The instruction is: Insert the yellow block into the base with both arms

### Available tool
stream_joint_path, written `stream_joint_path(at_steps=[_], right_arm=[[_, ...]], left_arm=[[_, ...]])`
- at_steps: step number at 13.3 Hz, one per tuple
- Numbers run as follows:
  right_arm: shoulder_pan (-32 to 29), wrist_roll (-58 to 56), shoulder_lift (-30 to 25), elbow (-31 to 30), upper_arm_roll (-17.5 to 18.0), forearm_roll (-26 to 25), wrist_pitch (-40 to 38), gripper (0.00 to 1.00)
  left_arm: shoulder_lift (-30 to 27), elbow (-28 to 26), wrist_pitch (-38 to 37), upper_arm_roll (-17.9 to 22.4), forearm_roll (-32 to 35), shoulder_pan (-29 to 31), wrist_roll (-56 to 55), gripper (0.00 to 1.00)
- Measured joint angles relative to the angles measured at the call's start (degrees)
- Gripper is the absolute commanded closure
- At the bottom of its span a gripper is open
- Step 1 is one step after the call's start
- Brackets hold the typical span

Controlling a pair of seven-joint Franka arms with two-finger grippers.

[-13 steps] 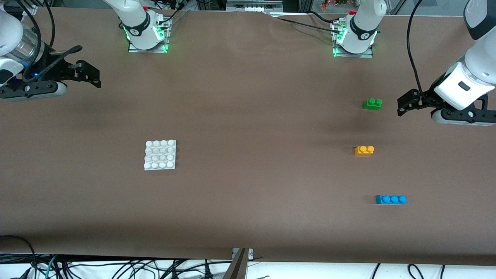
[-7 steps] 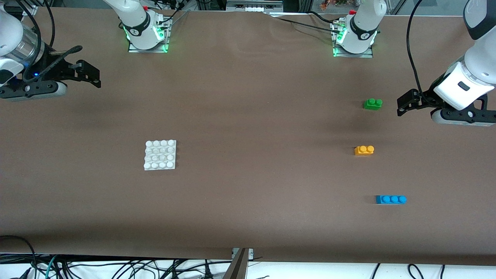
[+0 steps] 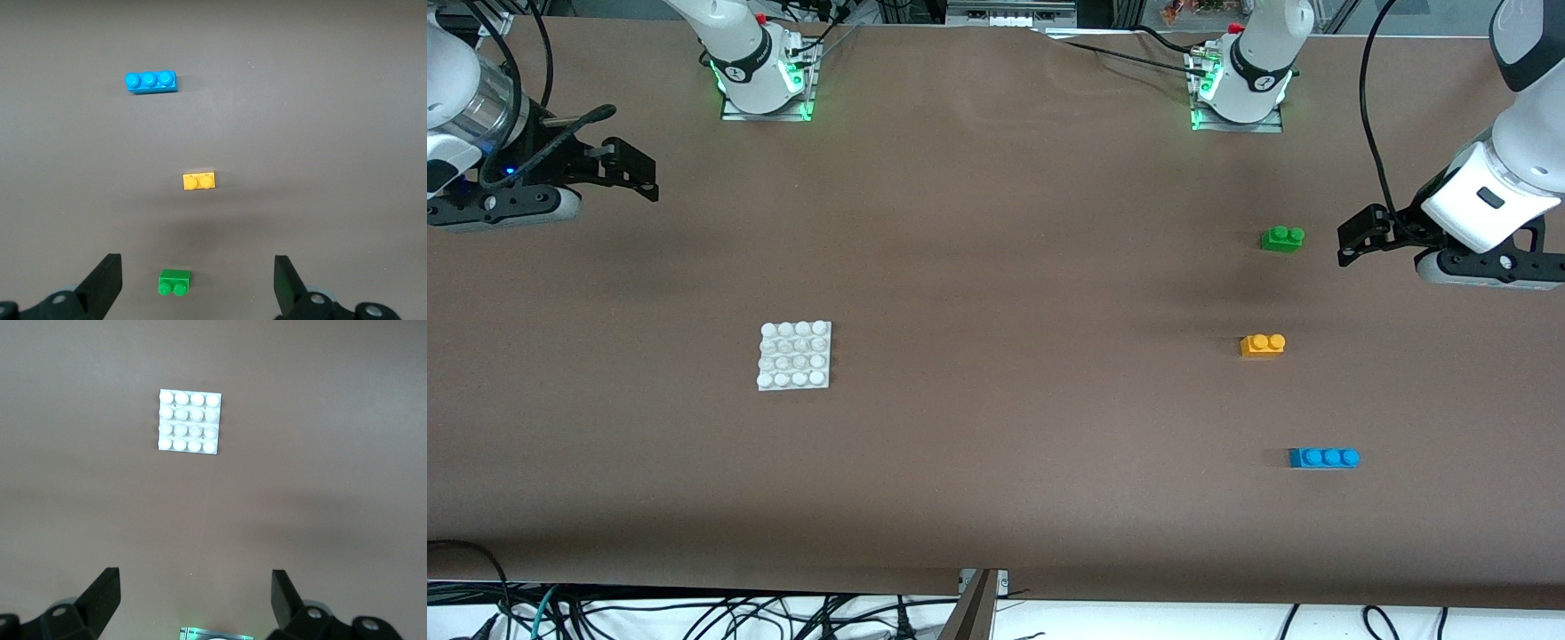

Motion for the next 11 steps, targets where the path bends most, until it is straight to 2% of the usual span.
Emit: stream_joint_path(at_steps=[11], right_arm=[[0.0, 0.0, 0.2, 0.0, 0.0, 0.0, -0.1, 0.0]], left_arm=[[0.0, 0.0, 0.0, -0.6, 0.0, -0.1, 0.0, 0.0]])
